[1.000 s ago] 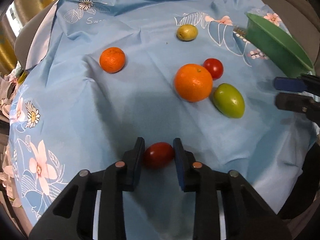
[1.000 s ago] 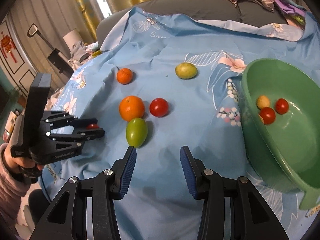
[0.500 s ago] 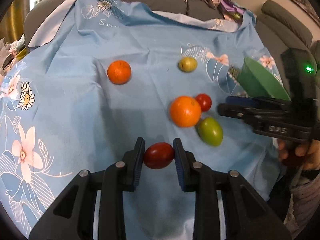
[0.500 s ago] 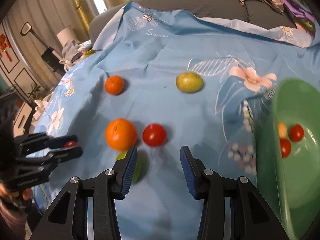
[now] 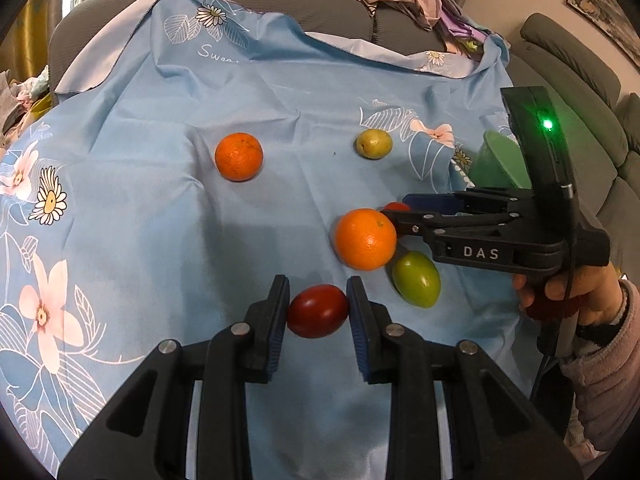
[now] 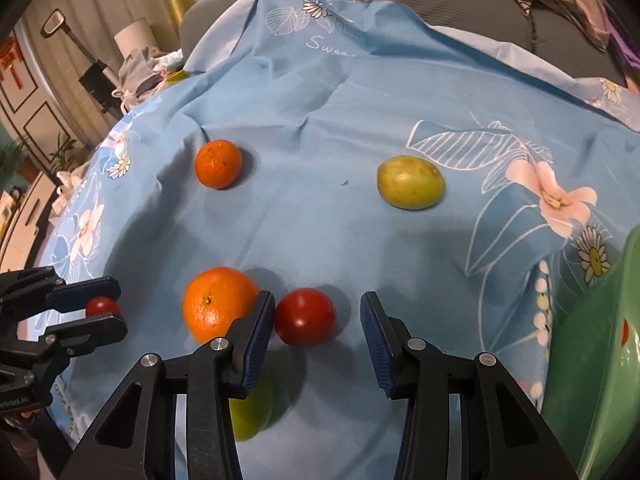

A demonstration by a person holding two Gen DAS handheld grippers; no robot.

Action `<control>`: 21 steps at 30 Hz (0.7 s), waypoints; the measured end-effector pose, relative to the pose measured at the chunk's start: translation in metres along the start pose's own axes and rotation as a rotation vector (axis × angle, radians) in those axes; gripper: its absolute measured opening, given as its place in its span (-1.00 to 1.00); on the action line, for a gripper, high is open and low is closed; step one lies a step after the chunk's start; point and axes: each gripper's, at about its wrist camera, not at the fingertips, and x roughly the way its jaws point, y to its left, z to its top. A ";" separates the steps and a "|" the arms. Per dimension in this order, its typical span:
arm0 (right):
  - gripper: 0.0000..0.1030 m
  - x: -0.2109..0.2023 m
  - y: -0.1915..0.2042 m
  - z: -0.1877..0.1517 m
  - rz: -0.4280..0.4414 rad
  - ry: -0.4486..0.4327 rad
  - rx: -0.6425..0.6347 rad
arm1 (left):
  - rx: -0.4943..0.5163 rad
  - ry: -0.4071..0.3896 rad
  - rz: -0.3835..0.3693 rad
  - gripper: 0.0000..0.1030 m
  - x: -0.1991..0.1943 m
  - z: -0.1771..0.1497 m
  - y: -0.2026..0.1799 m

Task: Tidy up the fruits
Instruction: 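Grasp a red cherry tomato with the left tool while the right tool grasps another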

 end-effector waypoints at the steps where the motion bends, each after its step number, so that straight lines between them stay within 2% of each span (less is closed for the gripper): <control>1: -0.12 0.001 0.001 0.001 0.008 0.003 0.000 | -0.003 0.001 0.000 -0.43 0.000 0.000 0.000; 2: -0.13 0.002 0.002 0.002 0.009 0.007 -0.006 | -0.005 0.002 0.002 -0.43 0.000 0.000 0.000; 4: -0.30 0.006 0.002 0.001 0.023 0.018 -0.004 | -0.009 0.004 0.000 -0.43 0.000 0.000 0.000; 6: -0.33 0.007 0.002 0.000 0.031 0.019 -0.001 | -0.009 0.004 0.001 -0.43 0.000 -0.001 0.000; 12: -0.36 -0.002 -0.001 -0.005 0.045 -0.011 0.018 | -0.005 -0.004 0.007 -0.43 -0.006 -0.001 -0.005; 21: -0.36 -0.048 0.007 -0.023 0.095 -0.103 0.051 | 0.020 -0.024 0.048 -0.43 -0.020 -0.002 -0.017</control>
